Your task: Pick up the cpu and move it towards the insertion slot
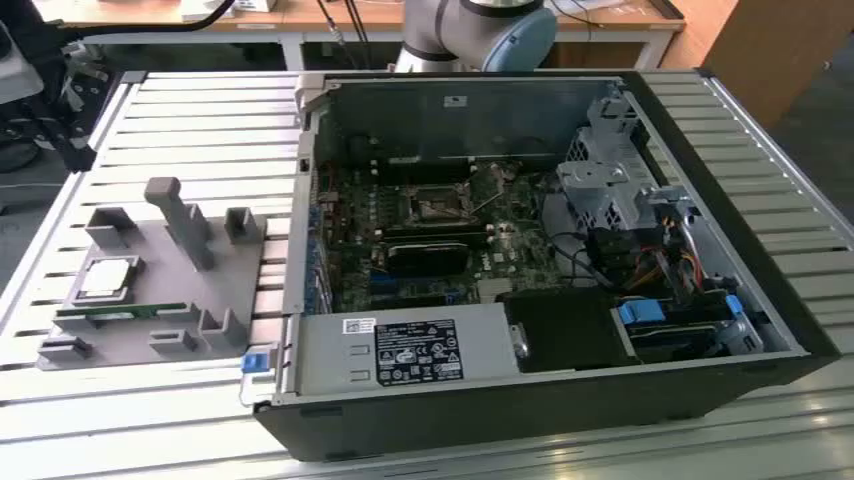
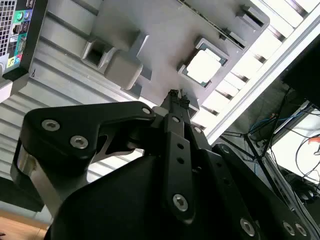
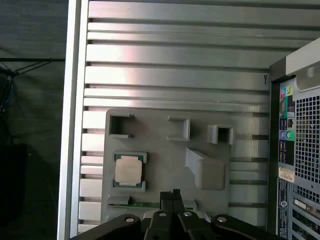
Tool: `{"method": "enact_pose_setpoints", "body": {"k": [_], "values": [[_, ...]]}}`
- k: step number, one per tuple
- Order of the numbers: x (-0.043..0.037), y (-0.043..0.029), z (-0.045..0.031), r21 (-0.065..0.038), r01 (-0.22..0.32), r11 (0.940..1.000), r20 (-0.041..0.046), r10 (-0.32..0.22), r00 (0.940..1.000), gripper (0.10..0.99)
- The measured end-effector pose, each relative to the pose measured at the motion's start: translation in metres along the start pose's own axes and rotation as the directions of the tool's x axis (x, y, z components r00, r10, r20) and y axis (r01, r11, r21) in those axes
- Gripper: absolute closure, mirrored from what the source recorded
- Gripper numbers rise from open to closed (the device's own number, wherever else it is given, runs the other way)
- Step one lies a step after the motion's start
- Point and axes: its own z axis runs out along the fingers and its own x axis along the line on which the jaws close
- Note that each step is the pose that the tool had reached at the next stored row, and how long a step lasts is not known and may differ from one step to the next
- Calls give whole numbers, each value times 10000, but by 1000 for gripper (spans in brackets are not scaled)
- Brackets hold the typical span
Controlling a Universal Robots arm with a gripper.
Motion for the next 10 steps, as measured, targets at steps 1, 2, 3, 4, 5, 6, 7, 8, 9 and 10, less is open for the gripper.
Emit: {"method": "enact_pose_setpoints", "body": {"k": [1,2,3,4,5,6,7,8,9,10], "values": [[0,0,0,0,0,10000,0,0,10000,980],[0,0,0,0,0,10000,0,0,10000,980],[0,0,0,0,0,10000,0,0,10000,980],[0,0,0,0,0,10000,-1,0,10000,980],[2,0,-1,1,0,10000,-2,0,10000,980],[6,0,-1,1,0,10000,-2,0,10000,980],[14,1,1,0,-1,10000,0,1,10000,980],[25,1,1,1,-1,10000,0,1,10000,980],[39,1,2,0,0,10000,0,0,10000,980],[56,1,3,1,0,10000,-1,0,10000,980]]}}
